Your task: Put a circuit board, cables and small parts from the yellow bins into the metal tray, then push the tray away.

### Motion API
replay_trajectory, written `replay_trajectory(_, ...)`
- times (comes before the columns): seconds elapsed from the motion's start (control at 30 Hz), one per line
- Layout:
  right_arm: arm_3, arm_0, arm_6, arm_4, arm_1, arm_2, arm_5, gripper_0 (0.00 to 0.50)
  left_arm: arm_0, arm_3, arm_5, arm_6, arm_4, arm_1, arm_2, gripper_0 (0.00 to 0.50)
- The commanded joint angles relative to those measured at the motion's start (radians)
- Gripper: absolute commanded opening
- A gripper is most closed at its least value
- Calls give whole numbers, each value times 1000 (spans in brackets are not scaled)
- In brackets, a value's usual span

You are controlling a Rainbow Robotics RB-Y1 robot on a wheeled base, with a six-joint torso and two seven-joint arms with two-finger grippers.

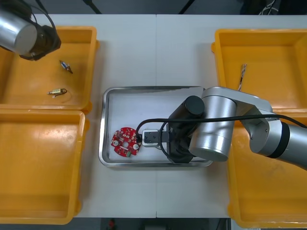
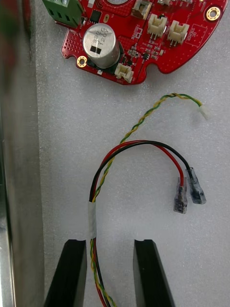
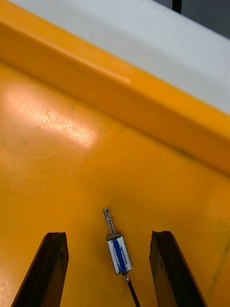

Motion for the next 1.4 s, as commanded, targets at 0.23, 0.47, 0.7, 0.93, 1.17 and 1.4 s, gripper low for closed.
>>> replay_trajectory(0.23,-41,-33,-70,-50,5,-101,101,500,-59,123,-92,88,-24,-91,-76,500)
replay_trajectory(0.47,-50,-33,-139,-179,2,-317,256,500,-85,177,-127,100,-23,-123,-122,500)
replay_trajectory(0.7,-64,-38,-275,-229,-32,-460,342,500,-89,187,-127,112,-24,-126,-156,500)
replay_trajectory(0.93,-90,-38,-452,-263,-84,-584,423,500,-89,187,-130,126,-24,-126,-194,345)
replay_trajectory(1.17,-90,-38,-614,-311,-141,-710,526,500,-89,187,-132,134,-70,-126,-228,0)
replay_trajectory(1.4,-52,-39,-815,-286,-173,-750,558,500,-94,187,-130,129,-65,-114,-229,0)
